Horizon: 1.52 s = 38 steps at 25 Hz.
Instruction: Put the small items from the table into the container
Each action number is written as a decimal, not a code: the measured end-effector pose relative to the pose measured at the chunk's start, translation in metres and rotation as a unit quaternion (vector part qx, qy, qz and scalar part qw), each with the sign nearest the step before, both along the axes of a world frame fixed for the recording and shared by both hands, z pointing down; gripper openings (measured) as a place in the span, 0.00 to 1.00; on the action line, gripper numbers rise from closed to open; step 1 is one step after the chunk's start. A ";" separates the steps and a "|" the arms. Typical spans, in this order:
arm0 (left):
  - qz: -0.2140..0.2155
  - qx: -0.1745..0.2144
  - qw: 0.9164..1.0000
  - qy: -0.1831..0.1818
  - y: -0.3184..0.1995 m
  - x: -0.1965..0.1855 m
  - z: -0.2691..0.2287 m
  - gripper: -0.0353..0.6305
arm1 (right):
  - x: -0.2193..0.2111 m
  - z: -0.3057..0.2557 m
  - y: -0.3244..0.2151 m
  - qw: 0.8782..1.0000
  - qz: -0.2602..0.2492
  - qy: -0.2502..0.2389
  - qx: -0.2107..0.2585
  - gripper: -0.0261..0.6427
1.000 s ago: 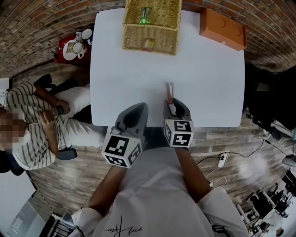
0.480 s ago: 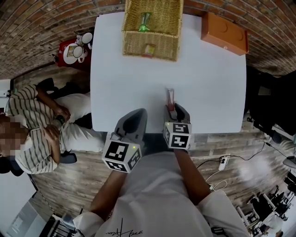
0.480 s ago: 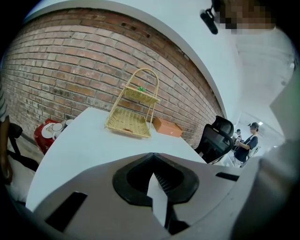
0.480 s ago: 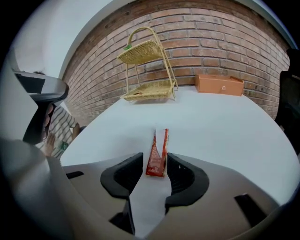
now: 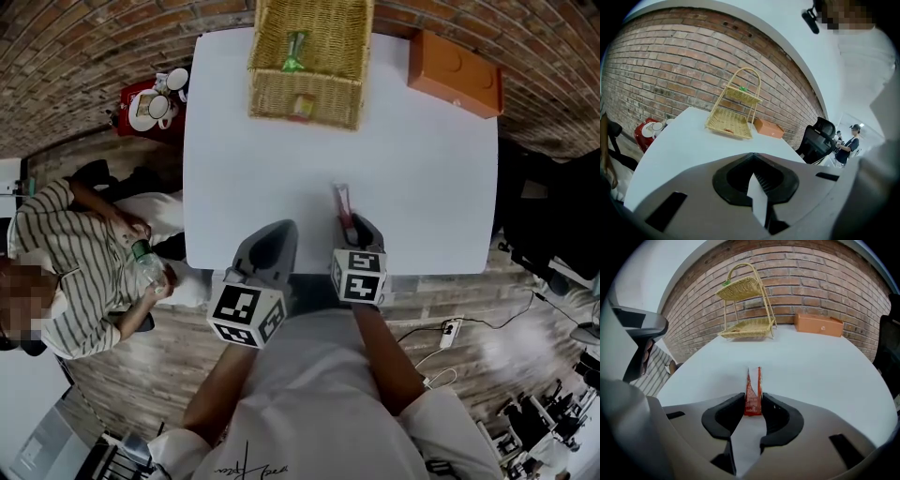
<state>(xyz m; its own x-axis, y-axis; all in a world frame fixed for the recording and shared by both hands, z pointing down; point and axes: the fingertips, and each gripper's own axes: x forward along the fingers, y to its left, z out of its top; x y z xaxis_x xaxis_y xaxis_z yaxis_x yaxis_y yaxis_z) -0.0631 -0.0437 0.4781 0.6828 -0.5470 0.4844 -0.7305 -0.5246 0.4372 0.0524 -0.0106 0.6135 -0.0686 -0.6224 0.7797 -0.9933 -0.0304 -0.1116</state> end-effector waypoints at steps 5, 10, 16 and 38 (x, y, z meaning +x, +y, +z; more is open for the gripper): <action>-0.002 -0.001 1.000 0.003 0.000 0.002 -0.001 0.07 | 0.002 0.001 0.000 1.000 -0.005 -0.022 0.000 0.22; -0.006 0.003 1.000 0.010 -0.001 0.005 -0.006 0.07 | 0.002 0.001 0.001 0.999 -0.003 -0.049 -0.005 0.21; -0.011 0.012 1.000 0.014 -0.001 0.001 -0.011 0.07 | -0.007 -0.011 -0.001 0.998 -0.015 -0.056 0.009 0.21; -0.019 0.042 0.998 0.038 -0.013 -0.002 -0.028 0.07 | -0.019 -0.097 -0.026 0.993 -0.046 -0.062 0.087 0.21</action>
